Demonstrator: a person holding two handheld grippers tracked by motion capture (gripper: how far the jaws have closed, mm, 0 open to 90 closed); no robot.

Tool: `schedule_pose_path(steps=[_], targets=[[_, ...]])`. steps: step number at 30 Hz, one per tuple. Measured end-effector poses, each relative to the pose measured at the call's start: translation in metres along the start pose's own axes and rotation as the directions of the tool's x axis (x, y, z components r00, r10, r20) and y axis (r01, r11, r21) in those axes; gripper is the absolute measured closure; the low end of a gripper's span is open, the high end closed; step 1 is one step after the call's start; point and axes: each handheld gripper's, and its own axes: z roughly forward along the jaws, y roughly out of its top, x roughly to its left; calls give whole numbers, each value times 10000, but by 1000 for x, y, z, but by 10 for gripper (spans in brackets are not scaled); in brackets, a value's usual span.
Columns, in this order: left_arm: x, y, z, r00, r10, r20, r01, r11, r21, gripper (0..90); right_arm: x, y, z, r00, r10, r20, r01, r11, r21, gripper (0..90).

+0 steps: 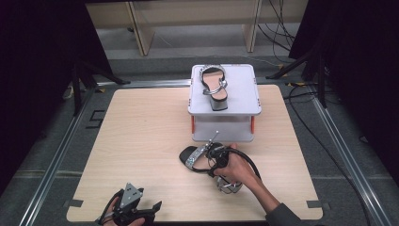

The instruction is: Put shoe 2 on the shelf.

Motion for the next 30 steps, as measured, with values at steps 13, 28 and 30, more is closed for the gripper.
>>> schedule_pose_path(steps=[13,28,30], targets=[[1,-1,0,10000,48,58,-49,9999,98,196,2,3,-7,9982,-549,230,550,9985,-33,365],[-1,-3,4,9997,-177,191,176,9998,49,196,2,12,-60,9979,-635,154,651,9846,-1622,376],[-1,-3,5,9996,-150,224,150,9999,9,196,2,14,-63,9975,-697,79,700,9832,-1685,377]])
